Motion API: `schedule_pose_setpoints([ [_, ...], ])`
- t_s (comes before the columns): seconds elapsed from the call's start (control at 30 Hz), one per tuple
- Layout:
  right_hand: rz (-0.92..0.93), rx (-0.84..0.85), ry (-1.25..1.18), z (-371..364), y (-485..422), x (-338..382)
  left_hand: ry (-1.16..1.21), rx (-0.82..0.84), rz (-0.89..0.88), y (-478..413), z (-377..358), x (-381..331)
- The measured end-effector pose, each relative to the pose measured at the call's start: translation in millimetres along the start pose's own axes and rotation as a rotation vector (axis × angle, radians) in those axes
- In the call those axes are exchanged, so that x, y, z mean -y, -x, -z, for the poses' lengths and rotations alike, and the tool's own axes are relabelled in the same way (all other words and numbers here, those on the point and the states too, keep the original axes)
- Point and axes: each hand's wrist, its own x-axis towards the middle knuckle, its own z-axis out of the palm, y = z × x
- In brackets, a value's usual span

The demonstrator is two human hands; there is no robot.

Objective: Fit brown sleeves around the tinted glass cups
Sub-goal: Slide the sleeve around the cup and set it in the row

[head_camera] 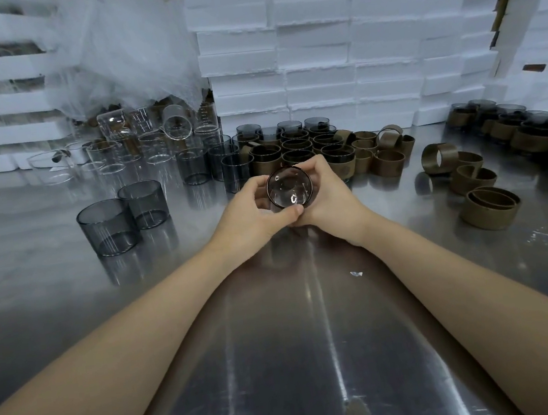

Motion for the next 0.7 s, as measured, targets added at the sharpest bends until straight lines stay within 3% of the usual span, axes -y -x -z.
schedule_pose_setpoints([
  [0.27, -0.095, -0.014, -0.192, 3, 1, 0, 0.029, 0.023, -0.092, 5, 3, -9],
  [0.47, -0.1, 0.003, -0.265, 3, 0, -4, 0.092, 0.008, -0.039, 5, 2, -13],
  [0.6, -0.079, -0.022, -0.177, 3, -1, -5, 0.133, -0.055, -0.044, 3, 3, -9],
  [0.7, 0.036, -0.01, 0.053, 6, -1, -3, 0.133, -0.08, -0.072, 3, 5, -6],
])
